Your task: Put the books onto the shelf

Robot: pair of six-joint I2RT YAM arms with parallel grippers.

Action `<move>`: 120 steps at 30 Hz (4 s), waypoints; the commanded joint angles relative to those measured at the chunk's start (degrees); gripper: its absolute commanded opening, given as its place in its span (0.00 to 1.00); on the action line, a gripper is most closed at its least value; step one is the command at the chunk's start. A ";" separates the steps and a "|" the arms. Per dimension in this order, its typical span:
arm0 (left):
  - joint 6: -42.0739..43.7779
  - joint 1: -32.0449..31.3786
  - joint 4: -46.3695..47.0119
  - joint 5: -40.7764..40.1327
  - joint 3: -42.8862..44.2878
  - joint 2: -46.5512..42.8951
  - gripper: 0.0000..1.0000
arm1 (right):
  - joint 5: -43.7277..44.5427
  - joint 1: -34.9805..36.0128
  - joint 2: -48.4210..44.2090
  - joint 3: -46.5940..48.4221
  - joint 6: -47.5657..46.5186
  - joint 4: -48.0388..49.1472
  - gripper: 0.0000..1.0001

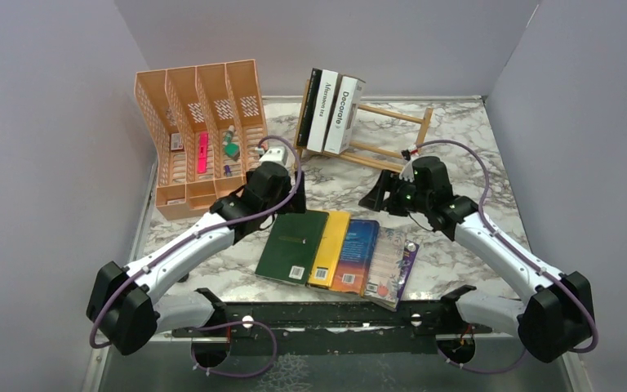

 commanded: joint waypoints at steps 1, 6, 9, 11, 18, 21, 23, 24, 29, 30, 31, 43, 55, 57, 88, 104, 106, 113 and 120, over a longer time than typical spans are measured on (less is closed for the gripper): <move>-6.08 0.11 2.34 3.10 -7.97 -4.51 0.99 | -1.81 2.41 2.22 3.14 -0.05 1.80 0.69; -9.82 0.13 1.60 -1.93 -14.43 -5.35 0.99 | 3.99 10.51 6.02 5.13 0.79 0.37 0.68; -13.41 0.23 1.81 -4.24 -17.74 -5.60 0.99 | 6.64 13.75 8.09 5.92 1.71 -0.32 0.68; -14.81 0.35 3.79 -3.93 -20.27 -5.70 0.99 | 6.97 14.57 9.27 6.68 1.95 -0.72 0.68; -14.55 3.08 17.96 13.50 -28.16 -4.50 0.99 | 7.80 15.39 11.87 8.82 2.49 -1.37 0.68; -14.76 3.45 20.67 18.52 -29.18 -3.66 0.99 | 8.27 15.43 12.10 9.12 2.52 -1.72 0.68; -14.98 3.74 20.82 20.52 -29.41 -3.36 0.95 | 8.67 15.40 12.10 9.20 2.66 -2.17 0.68; -14.91 3.86 21.96 21.83 -29.44 -3.33 0.93 | 8.86 15.38 12.00 9.25 2.72 -2.47 0.68; -18.93 4.05 25.98 30.38 -30.25 -4.05 0.80 | 9.84 15.38 10.22 8.53 3.53 -3.61 0.68; -20.85 4.06 27.41 32.99 -30.98 -4.08 0.78 | 10.06 15.45 9.65 8.28 3.60 -4.22 0.68; -22.49 4.06 28.87 35.18 -31.82 -4.09 0.75 | 10.45 15.40 9.06 7.98 3.56 -4.94 0.68; -25.66 3.98 37.44 42.69 -33.50 -2.73 0.57 | 9.40 15.38 5.62 1.07 9.12 -6.10 0.69; -22.89 3.90 39.42 43.99 -32.74 1.49 0.49 | -3.79 15.40 7.16 -2.73 10.57 0.77 0.65; -22.79 3.89 39.77 43.22 -32.73 1.94 0.48 | -8.00 15.39 7.79 -2.92 11.29 2.73 0.61; -38.24 4.07 55.16 38.14 -26.26 -19.82 0.92 | -4.38 15.42 -7.93 -2.00 29.28 32.33 0.01; -38.27 4.13 57.16 42.49 -18.82 -22.75 0.52 | -6.08 15.43 -8.84 5.99 23.57 35.15 0.01; -38.76 4.20 57.24 41.84 -19.63 -23.25 0.40 | -7.65 15.36 -7.52 8.26 20.96 34.01 0.01; -38.19 4.75 57.47 38.27 -23.62 -27.89 0.00 | -8.26 15.29 -8.68 8.26 14.01 33.68 0.16; -35.65 5.02 57.47 48.42 -21.01 -26.51 0.00 | -12.87 15.33 -7.25 13.89 3.63 27.97 0.54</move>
